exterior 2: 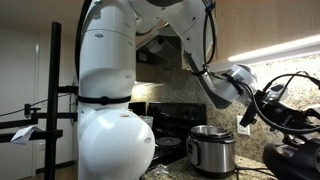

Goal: Remove the lid from the top of the electric cooker

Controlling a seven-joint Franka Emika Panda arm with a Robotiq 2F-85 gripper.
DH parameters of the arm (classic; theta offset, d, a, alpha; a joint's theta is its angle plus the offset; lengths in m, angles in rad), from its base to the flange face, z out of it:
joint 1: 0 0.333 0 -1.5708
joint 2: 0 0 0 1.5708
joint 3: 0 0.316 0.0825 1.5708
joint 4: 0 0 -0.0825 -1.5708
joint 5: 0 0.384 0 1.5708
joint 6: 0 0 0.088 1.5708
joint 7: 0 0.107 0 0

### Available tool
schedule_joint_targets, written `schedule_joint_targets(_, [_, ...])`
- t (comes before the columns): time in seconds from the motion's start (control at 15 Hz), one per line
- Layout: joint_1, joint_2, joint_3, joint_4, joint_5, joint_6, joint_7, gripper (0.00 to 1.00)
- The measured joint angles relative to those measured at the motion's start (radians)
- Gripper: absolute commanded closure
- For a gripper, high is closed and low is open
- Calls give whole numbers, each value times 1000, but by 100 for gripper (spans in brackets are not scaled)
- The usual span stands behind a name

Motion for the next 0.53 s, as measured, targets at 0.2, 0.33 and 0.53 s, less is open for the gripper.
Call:
schedule_joint_targets(0.2, [0, 17, 1, -1, 2, 1, 2, 98])
schedule_joint_targets(0.33, [0, 23, 1, -1, 4, 2, 2, 98])
schedule_joint_targets(0.53, [1, 56, 1, 0, 5, 4, 4, 98])
